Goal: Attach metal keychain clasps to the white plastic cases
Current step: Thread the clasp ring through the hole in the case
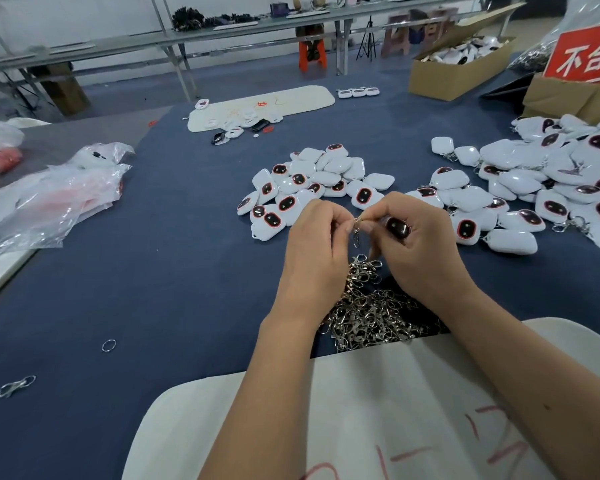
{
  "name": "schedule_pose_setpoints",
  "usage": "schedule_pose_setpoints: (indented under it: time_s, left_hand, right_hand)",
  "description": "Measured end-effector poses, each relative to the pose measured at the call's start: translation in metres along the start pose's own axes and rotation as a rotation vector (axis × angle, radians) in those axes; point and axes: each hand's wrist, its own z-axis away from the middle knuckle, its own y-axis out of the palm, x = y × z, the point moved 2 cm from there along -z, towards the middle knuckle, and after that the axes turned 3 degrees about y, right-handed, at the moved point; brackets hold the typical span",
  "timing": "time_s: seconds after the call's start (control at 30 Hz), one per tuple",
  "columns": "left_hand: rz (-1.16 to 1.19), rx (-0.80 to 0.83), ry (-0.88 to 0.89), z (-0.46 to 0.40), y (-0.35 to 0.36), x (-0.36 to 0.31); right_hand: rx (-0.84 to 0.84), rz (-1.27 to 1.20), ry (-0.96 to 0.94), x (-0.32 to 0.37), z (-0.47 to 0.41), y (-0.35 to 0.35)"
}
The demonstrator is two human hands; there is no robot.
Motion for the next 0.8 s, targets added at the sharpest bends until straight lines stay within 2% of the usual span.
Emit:
schedule_pose_setpoints:
  time_s: [0.23,0.5,0.8]
  left_hand:
    - [0.002,-0.059,-0.001,0.002,0.004,-0.004]
    - [0.027,-0.070,-0.012,0.003,0.004,-0.007]
    - [0.096,-0.083,-0.046,0.001,0.009,-0.011]
  right_hand:
    - [-0.045,0.067,-0.083,0.003,0.000,0.002]
    - [-0.002,-0.076,0.027,-0.002,-0.001,0.004]
    - [-0.026,-0.309,0.169,-0.006,0.001,0.006]
